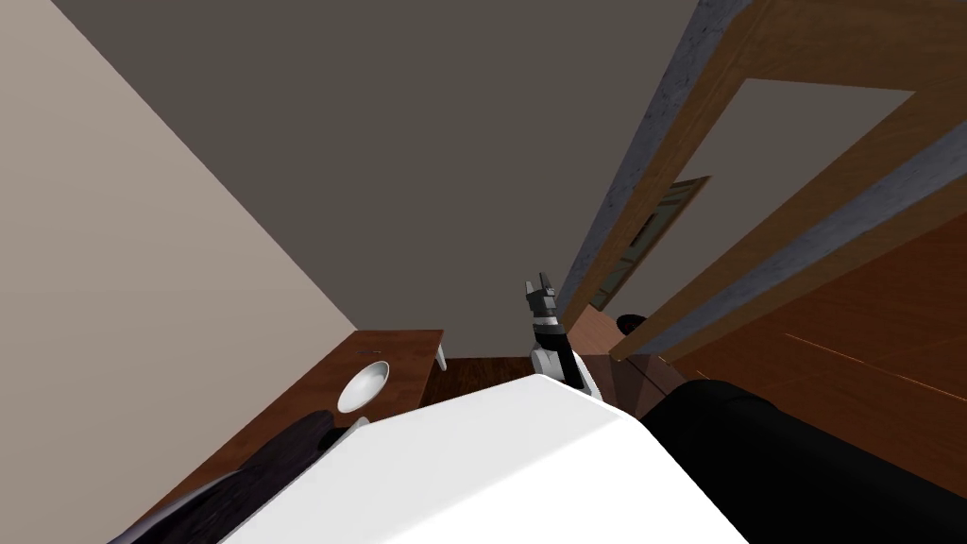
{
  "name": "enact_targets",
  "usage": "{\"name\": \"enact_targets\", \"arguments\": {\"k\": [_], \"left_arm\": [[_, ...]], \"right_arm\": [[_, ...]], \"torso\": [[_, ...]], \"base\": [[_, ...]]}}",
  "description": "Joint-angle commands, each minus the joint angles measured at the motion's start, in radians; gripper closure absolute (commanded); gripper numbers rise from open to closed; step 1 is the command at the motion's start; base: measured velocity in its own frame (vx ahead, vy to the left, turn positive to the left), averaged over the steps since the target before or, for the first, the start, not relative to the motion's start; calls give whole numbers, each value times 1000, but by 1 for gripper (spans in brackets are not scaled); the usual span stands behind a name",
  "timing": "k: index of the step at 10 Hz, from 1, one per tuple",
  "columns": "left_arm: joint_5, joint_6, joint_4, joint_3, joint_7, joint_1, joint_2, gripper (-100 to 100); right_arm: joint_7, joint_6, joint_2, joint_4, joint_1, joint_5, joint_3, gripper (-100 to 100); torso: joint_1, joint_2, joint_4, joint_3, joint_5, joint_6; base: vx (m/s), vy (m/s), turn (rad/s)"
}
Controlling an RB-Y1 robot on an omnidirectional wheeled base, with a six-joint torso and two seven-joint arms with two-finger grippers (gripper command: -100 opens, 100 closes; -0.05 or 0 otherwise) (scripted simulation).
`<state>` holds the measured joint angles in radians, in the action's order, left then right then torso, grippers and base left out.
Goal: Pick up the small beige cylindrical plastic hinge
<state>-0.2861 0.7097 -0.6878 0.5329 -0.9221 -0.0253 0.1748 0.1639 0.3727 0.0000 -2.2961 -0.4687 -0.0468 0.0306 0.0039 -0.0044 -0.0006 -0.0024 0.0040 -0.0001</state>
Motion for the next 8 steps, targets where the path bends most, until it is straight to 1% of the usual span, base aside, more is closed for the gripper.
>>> {"name": "enact_targets", "arguments": {"k": [1,2,3,4,5,6,7,8], "left_arm": [[0,0,0,0,0,0,0,0],[-44,-9,22,-50,8,-17,24,100],[-71,-16,49,-78,21,-38,50,100],[-95,-16,49,-108,21,-38,50,100],[-95,-16,49,-119,21,-38,50,100],[-137,-24,76,-159,33,-59,76,100],[-145,-24,76,-186,33,-59,76,100],[-182,-31,102,-218,46,-81,101,100]], "right_arm": [[0,0,0,0,0,0,0,0],[0,0,0,0,0,0,0,0],[0,0,0,0,0,0,0,0],[0,0,0,0,0,0,0,0],[0,0,0,0,0,0,0,0],[0,0,0,0,0,0,0,0],[0,0,0,0,0,0,0,0],[0,0,0,0,0,0,0,0]], "torso": [[0,0,0,0,0,0],[0,0,0,0,0,0],[0,0,0,0,0,0],[-1,0,0,0,0,-1],[-2,1,1,1,0,-1],[-1,0,0,0,0,0],[-1,0,1,0,0,-1],[-1,0,0,0,0,-1]], "base": [[0,0,0],[-10,-15,83],[-23,-35,133],[-16,-30,39],[-4,-14,-17],[-9,-19,68],[-10,-17,50],[-13,-21,84]]}}
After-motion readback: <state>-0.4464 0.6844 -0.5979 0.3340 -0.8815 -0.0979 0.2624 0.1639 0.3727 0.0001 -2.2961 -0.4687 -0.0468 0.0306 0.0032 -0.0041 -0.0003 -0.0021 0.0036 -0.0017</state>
